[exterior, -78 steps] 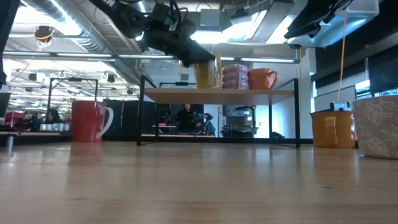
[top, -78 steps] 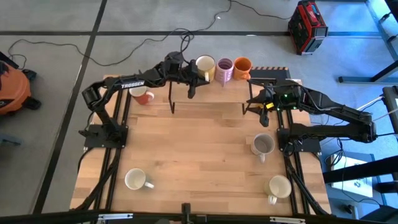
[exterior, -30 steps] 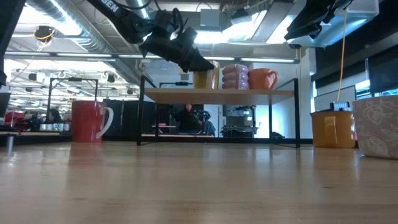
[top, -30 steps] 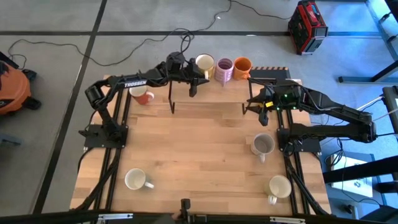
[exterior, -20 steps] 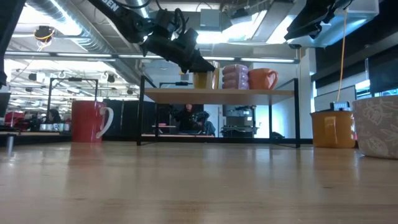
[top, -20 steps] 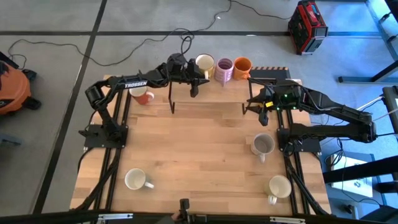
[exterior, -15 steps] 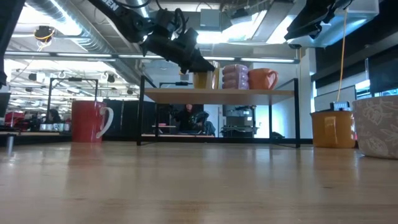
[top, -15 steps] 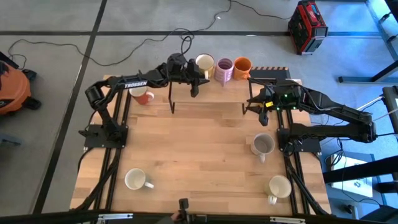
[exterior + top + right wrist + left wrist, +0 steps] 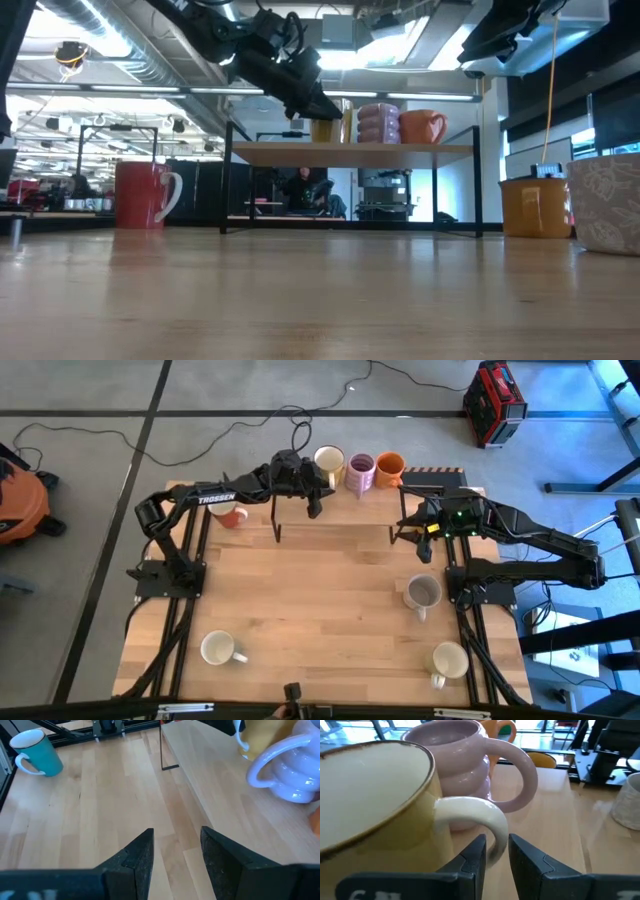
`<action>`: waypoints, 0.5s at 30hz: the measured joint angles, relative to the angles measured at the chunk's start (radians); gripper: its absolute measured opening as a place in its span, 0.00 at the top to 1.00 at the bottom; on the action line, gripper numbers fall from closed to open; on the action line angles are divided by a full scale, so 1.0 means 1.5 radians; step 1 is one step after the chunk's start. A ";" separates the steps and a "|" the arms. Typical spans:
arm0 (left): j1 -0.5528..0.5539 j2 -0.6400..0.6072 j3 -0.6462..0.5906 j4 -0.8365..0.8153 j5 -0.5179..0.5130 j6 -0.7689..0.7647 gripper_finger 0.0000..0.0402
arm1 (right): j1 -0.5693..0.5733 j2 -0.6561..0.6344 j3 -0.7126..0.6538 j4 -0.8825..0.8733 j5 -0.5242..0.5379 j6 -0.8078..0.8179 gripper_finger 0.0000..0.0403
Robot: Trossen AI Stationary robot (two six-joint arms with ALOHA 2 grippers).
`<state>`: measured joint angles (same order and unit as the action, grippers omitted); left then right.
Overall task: Place coffee mugs
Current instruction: Put the brown mug on the shelf
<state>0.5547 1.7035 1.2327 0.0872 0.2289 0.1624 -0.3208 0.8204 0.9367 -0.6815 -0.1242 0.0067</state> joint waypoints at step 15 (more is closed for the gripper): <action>-0.024 -0.014 -0.001 -0.007 -0.085 -0.010 0.72 | 0.000 0.000 0.000 0.000 0.000 0.000 0.62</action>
<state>0.5189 1.6830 1.2308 0.0763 0.1007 0.1474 -0.3206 0.8204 0.9367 -0.6815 -0.1243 0.0063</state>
